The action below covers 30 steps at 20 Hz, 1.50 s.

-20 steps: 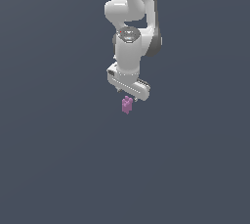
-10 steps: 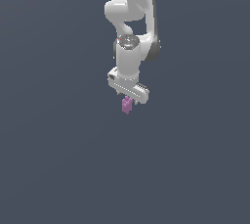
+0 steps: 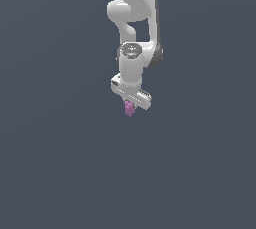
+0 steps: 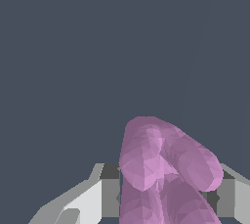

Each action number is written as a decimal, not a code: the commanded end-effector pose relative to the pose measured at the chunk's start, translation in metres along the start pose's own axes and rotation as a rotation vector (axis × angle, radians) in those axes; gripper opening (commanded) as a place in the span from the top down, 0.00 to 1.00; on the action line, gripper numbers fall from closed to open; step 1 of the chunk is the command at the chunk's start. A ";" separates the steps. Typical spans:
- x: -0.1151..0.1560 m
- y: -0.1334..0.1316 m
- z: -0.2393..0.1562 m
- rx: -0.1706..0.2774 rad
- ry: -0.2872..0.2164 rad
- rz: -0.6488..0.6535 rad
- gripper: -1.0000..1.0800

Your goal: Pick up the object and move it to a goal position.

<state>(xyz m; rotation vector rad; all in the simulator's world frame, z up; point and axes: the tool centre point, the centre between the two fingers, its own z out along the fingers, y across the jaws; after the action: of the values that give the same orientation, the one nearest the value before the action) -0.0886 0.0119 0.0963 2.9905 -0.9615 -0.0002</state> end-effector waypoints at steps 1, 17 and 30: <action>0.000 0.000 0.001 0.000 0.000 0.000 1.00; 0.007 0.005 -0.017 0.001 0.001 0.000 1.00; 0.044 0.033 -0.114 0.001 0.000 0.001 1.00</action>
<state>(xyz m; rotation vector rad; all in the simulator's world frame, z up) -0.0739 -0.0342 0.1952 2.9913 -0.9625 0.0009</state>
